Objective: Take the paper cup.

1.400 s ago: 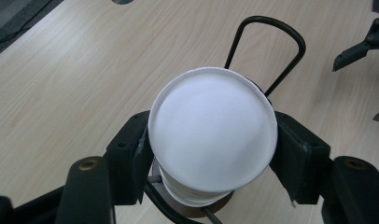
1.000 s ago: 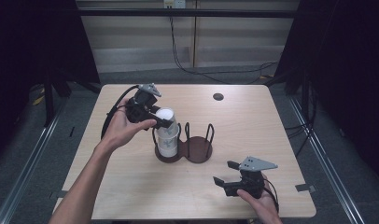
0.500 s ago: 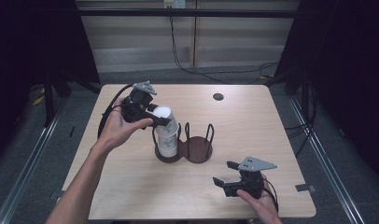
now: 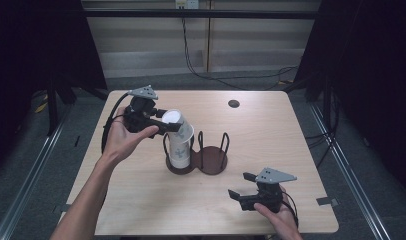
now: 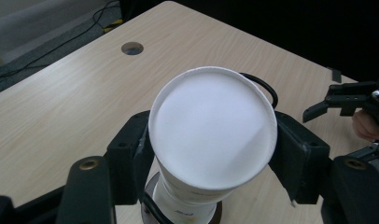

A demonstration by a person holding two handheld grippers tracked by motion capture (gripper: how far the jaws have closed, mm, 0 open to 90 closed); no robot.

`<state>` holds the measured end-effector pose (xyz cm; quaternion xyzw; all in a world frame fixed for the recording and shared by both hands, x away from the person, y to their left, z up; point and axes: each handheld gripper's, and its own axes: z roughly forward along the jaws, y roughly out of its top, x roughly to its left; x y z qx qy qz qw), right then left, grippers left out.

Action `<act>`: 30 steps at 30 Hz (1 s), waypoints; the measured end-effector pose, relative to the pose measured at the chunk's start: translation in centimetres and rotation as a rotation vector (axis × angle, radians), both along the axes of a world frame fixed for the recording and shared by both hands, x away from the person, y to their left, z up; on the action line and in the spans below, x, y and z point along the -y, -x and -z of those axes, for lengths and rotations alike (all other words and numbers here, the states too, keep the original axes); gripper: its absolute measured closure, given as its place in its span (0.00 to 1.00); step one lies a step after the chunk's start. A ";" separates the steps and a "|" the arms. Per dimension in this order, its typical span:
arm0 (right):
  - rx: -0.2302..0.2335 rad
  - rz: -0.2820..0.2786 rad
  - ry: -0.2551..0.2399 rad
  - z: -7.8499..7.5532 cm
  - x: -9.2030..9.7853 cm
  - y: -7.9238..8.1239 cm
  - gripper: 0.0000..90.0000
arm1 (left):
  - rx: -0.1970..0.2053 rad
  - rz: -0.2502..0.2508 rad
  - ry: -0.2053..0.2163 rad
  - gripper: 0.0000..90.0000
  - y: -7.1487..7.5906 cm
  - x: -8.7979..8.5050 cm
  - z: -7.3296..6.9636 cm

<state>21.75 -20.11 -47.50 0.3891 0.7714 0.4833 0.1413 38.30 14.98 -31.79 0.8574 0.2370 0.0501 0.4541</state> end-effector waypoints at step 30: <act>0.011 -0.003 -0.004 0.0 -0.2 0.0 0.19 | 0.051 0.043 0.134 0.40 3.1 -2.5 -0.3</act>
